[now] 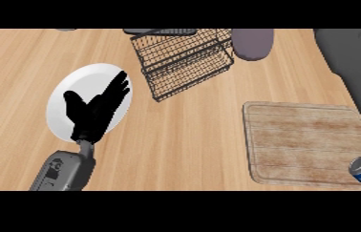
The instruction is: Pick the eggplant from the cutting board and place it in the tiered basket
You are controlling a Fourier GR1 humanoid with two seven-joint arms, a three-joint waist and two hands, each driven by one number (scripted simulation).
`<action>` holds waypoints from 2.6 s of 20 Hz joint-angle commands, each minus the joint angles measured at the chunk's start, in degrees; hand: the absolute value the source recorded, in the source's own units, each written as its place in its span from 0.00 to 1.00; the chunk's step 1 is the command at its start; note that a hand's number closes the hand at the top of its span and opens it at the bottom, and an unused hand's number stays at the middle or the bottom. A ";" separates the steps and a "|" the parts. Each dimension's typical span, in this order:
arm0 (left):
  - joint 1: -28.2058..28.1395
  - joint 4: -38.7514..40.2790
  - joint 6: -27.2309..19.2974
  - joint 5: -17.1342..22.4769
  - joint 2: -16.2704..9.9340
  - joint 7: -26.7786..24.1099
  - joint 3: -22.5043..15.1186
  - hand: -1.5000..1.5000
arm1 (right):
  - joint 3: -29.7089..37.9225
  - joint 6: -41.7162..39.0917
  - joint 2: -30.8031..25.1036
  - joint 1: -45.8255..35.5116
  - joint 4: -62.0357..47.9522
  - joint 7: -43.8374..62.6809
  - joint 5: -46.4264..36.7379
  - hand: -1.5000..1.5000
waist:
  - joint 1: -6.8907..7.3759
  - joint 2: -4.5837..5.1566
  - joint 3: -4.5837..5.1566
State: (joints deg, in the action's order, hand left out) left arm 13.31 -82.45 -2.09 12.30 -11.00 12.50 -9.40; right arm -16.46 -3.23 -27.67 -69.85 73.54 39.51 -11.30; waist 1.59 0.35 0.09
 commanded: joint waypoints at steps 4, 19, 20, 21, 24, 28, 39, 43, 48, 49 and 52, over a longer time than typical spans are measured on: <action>0.13 0.49 0.88 -0.26 0.44 -0.80 0.75 0.50 | -0.49 7.17 12.84 -5.87 -15.24 -6.26 -5.73 1.00 | 0.05 0.07 -0.01; -0.21 -3.28 -0.22 -1.87 1.92 2.52 -0.58 0.50 | 14.04 13.39 26.03 -10.37 -40.35 -30.19 2.78 0.00 | 1.26 0.54 -0.08; 0.50 -2.44 -0.03 -2.34 1.76 2.42 -0.73 0.50 | 14.80 14.02 27.16 -13.42 -42.69 -30.09 2.90 0.00 | 1.91 0.81 -0.04; -0.10 -1.92 1.13 -1.88 0.88 1.96 -0.09 0.50 | 13.04 15.81 27.52 -11.25 -42.87 -33.00 4.37 0.00 | 1.99 0.69 -0.03; 0.52 -1.52 2.10 -0.88 1.74 1.28 0.12 0.50 | 12.55 19.47 27.60 -15.17 -45.45 -35.61 5.90 0.00 | 2.62 0.71 0.01; -0.78 -0.53 1.56 -2.31 2.43 -0.20 -0.59 0.50 | 13.59 26.83 27.64 -15.43 -47.03 -41.52 6.12 0.00 | 2.27 0.70 0.01; -3.87 -1.55 0.45 -2.59 2.58 -0.80 1.02 0.50 | 22.01 25.10 14.70 -9.97 -45.86 -34.84 8.74 0.00 | -1.88 -0.49 -0.12; -4.91 -2.29 2.82 -0.58 -0.47 -0.03 3.98 0.50 | 21.83 13.58 6.93 -4.99 -41.23 -34.30 10.06 0.00 | -2.46 -0.78 -0.12; -5.43 -1.02 1.64 -2.38 1.17 -1.91 3.03 0.50 | 23.43 -3.21 -3.22 0.71 -36.73 -35.41 13.94 0.00 | -2.76 -0.58 -0.11; -4.44 -3.96 0.66 -1.77 1.78 1.42 2.62 0.50 | 23.12 -5.68 -4.71 3.86 -35.24 -36.05 14.17 0.00 | -3.11 -0.83 -0.15; -0.25 1.52 3.27 -0.34 -0.71 1.18 5.97 0.50 | 25.08 -13.25 -10.01 7.05 -32.52 -36.19 17.04 0.00 | -3.59 -0.58 -0.10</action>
State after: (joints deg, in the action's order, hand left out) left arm 9.59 -84.32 -0.41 10.78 -10.26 13.13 -5.83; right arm 7.15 -7.17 -31.30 -67.38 37.98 4.21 3.16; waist -1.47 -0.38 -0.03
